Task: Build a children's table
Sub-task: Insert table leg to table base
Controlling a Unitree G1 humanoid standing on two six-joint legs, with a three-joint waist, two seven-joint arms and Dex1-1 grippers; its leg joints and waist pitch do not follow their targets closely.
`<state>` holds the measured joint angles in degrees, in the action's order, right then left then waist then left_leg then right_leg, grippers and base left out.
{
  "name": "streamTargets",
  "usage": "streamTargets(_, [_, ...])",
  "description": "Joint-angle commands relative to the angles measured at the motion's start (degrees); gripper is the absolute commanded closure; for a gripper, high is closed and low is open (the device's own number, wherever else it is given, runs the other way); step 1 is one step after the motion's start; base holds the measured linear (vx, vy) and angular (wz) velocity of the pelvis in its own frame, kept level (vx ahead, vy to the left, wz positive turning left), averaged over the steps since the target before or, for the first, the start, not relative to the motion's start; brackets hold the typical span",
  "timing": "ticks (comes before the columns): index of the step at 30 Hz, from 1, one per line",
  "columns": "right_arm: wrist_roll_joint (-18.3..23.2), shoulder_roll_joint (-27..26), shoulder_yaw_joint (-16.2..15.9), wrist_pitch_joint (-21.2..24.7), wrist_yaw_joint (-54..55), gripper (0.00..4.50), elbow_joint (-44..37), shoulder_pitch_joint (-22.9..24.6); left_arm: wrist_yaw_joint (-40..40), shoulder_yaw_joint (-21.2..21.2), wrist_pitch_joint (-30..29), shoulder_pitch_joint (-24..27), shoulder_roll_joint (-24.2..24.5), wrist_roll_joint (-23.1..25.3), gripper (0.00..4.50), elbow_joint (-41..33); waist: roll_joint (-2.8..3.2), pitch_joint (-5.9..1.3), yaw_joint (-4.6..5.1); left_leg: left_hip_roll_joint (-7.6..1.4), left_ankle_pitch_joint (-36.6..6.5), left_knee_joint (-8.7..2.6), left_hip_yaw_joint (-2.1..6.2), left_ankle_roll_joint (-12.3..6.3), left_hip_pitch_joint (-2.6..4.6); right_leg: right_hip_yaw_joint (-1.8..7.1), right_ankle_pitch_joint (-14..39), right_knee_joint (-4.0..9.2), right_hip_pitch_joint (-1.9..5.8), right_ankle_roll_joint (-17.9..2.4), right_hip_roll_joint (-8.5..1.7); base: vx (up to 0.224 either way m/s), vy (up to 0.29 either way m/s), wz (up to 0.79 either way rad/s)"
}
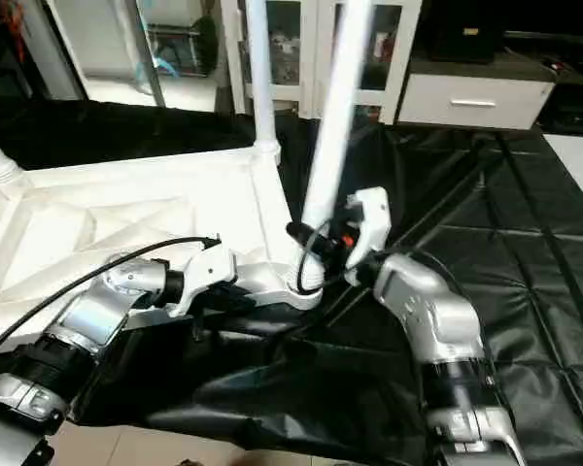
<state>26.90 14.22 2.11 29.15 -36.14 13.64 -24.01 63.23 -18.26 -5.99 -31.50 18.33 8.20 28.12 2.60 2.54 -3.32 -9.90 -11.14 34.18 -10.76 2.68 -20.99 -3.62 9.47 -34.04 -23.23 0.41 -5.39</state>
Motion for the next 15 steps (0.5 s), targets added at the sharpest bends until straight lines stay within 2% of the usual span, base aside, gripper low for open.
streamTargets(1, [-1.56,0.64,1.81,0.17,2.32,2.66,0.57,2.15,0.70,-0.01,-0.19,2.02,-0.56,-2.92,4.50,-0.22,-1.12,-3.55,-0.13,-2.90,-10.82,-4.35,1.03,-2.05,0.42,2.45,13.46,3.70,2.71,-13.49,-3.33,0.000,0.000,0.00])
streamTargets(2, [-1.22,0.44,2.25,-0.47,2.50,2.66,-0.57,3.48,0.62,0.32,-0.47,2.07,-0.62,-3.17,4.50,-0.25,-0.94,-3.52,-0.22,-2.94,-11.29,-4.39,1.04,-1.90,0.48,2.48,14.21,3.85,2.61,-13.14,-3.35,0.000,0.000,0.00])
streamTargets(8, [-1.57,0.06,3.65,-4.40,3.93,2.66,-3.59,7.75,-0.04,1.17,-0.71,1.69,-0.80,-3.33,4.50,0.33,-1.05,-3.41,-0.20,-2.91,-12.52,-4.55,1.09,-1.67,0.41,2.49,16.50,4.18,2.51,-12.11,-3.37,0.000,0.000,0.00])
streamTargets(11, [-2.60,-0.28,3.96,-6.94,4.80,2.66,-4.99,9.69,-0.41,1.50,-0.72,1.34,-0.93,-3.49,4.50,0.85,-0.67,-3.40,-0.33,-2.93,-13.35,-4.66,1.17,-1.40,0.47,2.50,17.28,4.30,2.37,-11.61,-3.35,0.000,0.000,0.00])
streamTargets(14, [-2.98,-0.56,3.89,-8.22,5.19,2.66,-6.61,10.97,-0.61,1.63,-0.64,1.08,-0.97,-3.45,4.50,1.24,-0.80,-3.35,-0.27,-2.92,-14.10,-4.79,1.22,-1.35,0.44,2.49,17.92,4.43,2.36,-11.31,-3.31,0.000,0.000,0.00])
streamTargets(15, [-3.85,-0.31,3.45,-9.78,5.16,2.66,-7.28,11.58,-0.92,1.77,-0.58,0.87,-1.10,-3.41,4.50,1.61,-0.50,-3.28,-0.28,-2.92,-14.68,-4.81,1.19,-1.11,0.47,2.51,18.37,4.60,2.22,-11.04,-3.28,0.000,0.000,0.00])
